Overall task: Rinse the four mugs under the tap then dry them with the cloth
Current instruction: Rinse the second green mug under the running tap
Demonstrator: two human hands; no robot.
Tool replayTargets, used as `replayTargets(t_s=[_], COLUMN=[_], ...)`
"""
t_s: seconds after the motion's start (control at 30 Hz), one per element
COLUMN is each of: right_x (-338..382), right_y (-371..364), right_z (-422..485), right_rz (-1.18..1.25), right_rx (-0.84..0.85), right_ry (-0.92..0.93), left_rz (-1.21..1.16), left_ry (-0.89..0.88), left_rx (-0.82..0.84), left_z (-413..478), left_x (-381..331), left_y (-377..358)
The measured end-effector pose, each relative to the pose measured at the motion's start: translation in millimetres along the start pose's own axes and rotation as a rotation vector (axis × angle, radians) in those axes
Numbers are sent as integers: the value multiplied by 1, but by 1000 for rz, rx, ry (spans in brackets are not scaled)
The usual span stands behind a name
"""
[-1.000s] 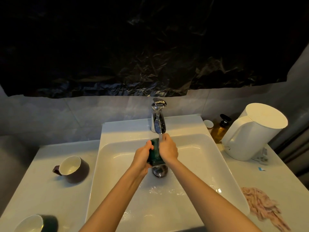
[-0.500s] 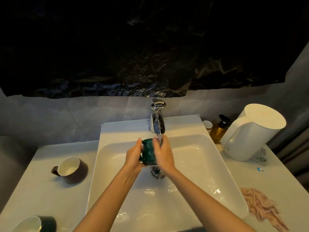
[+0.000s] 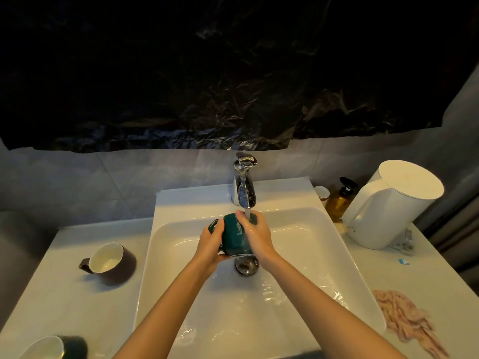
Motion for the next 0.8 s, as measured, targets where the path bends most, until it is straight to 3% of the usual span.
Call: replayTargets(t_s=[0.1, 0.23, 0.27, 0.33, 0.5, 0.63, 0.7, 0.8], right_x=[-3, 1, 4, 11, 17, 23, 22, 8], right_y=[8, 10, 8, 3, -5, -1, -3, -12], right_z=[8, 6, 5, -2, -7, 2, 1, -5], right_rz=[-48, -181, -214, -283, -373, 107, 185, -275], right_rx=[0, 52, 48, 19, -55, 80, 106, 81], right_ry=[-34, -9, -12, -3, 82, -218, -258, 64], left_rz=[311, 1068, 1159, 1077, 967, 870, 815, 858], left_ry=[-189, -689, -800, -863, -891, -862, -814, -804], left_rx=[95, 65, 21, -52, -59, -38, -35, -76], left_z=[-2, -3, -4, -4, 0, 1, 3, 4], left_x=[4, 7, 6, -1, -6, -8, -5, -3], left_y=[4, 7, 4, -2, -2, 6, 9, 9])
Point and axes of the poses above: each hand's wrist, its own z-axis towards the middle knuckle, its own y-axis out of the back of the hand, x = y × z, the point moved 3 cm from there along z, towards the middle knuckle, and after that the axes turned 6 degrees about y, right-handed, at the moved point
